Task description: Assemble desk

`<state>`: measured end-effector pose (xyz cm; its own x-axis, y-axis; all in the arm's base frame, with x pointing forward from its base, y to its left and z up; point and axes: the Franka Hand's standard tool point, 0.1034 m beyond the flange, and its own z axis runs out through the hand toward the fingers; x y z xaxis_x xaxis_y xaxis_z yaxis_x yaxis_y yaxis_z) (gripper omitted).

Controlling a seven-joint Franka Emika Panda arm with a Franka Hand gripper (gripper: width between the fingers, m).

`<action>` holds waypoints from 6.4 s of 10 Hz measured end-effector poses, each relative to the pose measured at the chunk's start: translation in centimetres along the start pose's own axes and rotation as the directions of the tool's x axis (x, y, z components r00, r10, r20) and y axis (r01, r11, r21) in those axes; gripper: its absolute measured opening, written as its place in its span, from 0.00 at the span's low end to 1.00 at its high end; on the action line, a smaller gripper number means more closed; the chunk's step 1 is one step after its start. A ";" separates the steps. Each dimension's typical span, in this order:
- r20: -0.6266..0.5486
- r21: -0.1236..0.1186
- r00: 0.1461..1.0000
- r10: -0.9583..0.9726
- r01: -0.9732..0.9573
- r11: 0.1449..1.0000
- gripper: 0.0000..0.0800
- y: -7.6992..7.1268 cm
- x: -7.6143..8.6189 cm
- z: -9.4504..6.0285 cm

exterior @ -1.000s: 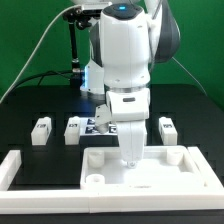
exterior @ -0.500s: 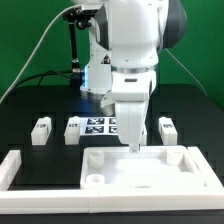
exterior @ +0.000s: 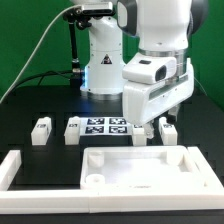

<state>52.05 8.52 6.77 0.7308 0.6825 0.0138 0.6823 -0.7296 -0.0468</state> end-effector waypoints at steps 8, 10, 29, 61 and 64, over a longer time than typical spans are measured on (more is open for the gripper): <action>0.055 0.017 0.726 0.685 -0.687 0.727 0.81 -4.3 0.8 0.8; 0.068 0.018 0.739 0.671 -0.673 0.739 0.81 -4.3 0.7 0.8; 0.805 -0.021 0.422 0.417 -0.682 0.731 0.81 -9.5 -3.6 6.0; -0.307 0.052 0.788 0.533 -0.546 0.837 0.36 5.6 9.8 -14.3; -0.455 0.022 0.739 0.497 -0.549 0.836 0.36 6.3 9.6 -13.5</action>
Offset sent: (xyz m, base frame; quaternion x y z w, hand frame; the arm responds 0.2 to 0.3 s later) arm 0.0000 0.0000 0.0000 0.0000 0.0000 0.1296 0.9916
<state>63.68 9.91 20.14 0.8892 0.1217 0.4411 0.1685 -0.9833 -0.0684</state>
